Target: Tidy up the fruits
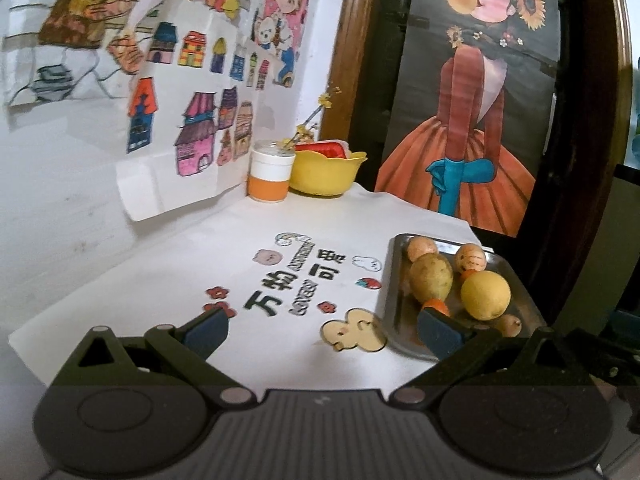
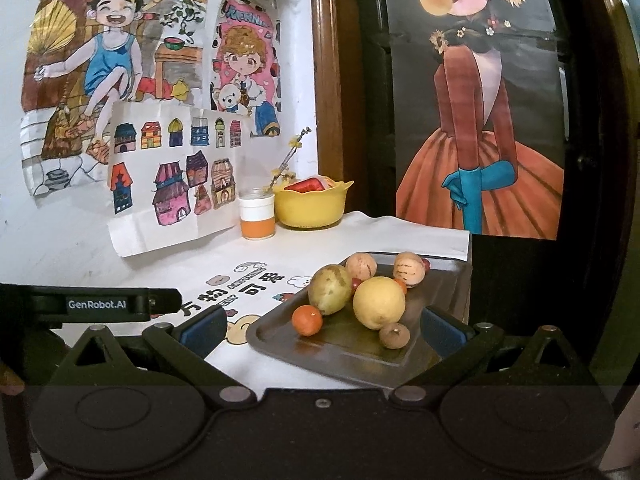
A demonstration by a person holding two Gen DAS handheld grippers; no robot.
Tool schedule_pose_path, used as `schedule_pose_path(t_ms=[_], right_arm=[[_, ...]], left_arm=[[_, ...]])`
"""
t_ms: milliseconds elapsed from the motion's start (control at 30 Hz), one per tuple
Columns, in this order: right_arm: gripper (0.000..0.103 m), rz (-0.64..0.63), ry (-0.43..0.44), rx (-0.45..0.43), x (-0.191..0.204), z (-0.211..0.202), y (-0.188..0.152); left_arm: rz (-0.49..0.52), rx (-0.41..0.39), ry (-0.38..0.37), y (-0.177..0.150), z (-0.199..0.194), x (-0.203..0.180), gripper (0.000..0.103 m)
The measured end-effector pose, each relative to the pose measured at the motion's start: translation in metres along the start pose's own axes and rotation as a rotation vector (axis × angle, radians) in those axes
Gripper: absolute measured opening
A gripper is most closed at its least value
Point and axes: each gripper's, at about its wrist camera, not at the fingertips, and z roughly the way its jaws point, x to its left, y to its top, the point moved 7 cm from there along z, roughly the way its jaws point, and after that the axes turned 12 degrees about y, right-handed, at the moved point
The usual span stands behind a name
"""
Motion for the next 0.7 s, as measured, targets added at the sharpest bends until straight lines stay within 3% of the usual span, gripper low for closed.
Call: schedule_pose_path(t_ms=[700], right_arm=[[0.102,0.012,-0.044,-0.052,0.034,-0.022,-0.016]], left_arm=[[-0.039,-0.027,0.045,-0.019,-0.033,0.047,0.103]])
